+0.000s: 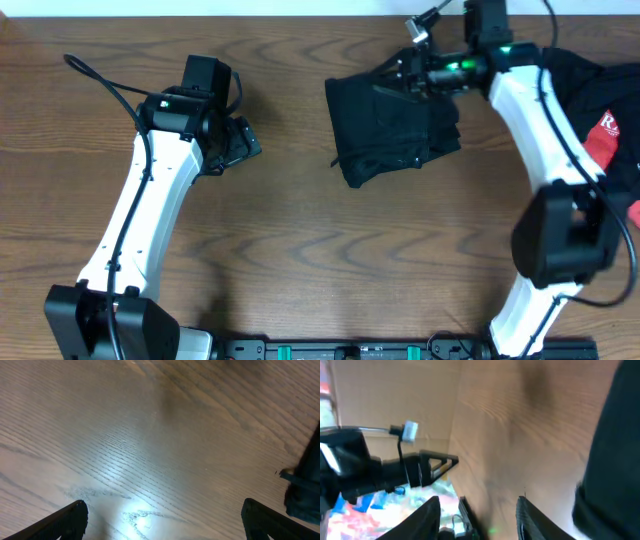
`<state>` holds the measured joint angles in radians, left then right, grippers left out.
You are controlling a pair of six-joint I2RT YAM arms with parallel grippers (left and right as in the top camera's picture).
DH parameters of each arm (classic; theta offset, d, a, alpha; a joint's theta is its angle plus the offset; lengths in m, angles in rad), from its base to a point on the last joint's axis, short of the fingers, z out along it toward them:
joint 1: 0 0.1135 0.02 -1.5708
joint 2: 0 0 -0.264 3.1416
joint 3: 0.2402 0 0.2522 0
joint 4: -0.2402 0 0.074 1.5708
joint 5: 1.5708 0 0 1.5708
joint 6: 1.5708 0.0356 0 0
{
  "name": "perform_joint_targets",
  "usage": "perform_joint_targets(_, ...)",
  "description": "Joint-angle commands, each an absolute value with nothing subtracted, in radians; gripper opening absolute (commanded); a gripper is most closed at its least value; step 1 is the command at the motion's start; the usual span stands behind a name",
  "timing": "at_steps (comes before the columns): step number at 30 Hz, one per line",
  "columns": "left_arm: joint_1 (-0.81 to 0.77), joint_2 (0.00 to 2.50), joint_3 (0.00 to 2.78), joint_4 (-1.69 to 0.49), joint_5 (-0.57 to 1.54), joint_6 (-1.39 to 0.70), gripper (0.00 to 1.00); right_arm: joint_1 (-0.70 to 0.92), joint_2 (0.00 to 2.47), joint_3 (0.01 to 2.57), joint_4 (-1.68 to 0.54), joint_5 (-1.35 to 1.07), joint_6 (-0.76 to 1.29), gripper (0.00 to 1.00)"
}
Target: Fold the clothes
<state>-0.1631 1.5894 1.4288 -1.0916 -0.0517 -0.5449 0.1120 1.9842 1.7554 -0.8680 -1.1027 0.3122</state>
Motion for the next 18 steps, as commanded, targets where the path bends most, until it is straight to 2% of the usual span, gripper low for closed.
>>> perform_joint_targets(1,-0.163,1.577,1.422,-1.09,-0.052,-0.532,0.98,0.09,2.004,1.743,-0.989,-0.987,0.113,0.47)
perform_joint_targets(4,-0.163,1.577,1.422,-1.082,-0.052,-0.532,0.98,0.088,2.012,1.698,-1.023,-0.916,0.087,0.48)
perform_joint_targets(8,-0.163,1.577,1.422,-1.082,-0.052,-0.532,0.98,0.088,2.015,1.592,-0.949,-0.916,0.098,0.48)
perform_joint_targets(10,-0.163,1.577,1.422,-1.082,-0.052,-0.532,0.98,0.088,2.015,1.518,-0.875,-0.916,0.109,0.48)
perform_joint_targets(18,-0.163,1.577,1.422,-1.082,-0.052,-0.532,0.98,0.069,2.016,1.248,-0.54,-0.915,0.195,0.59)
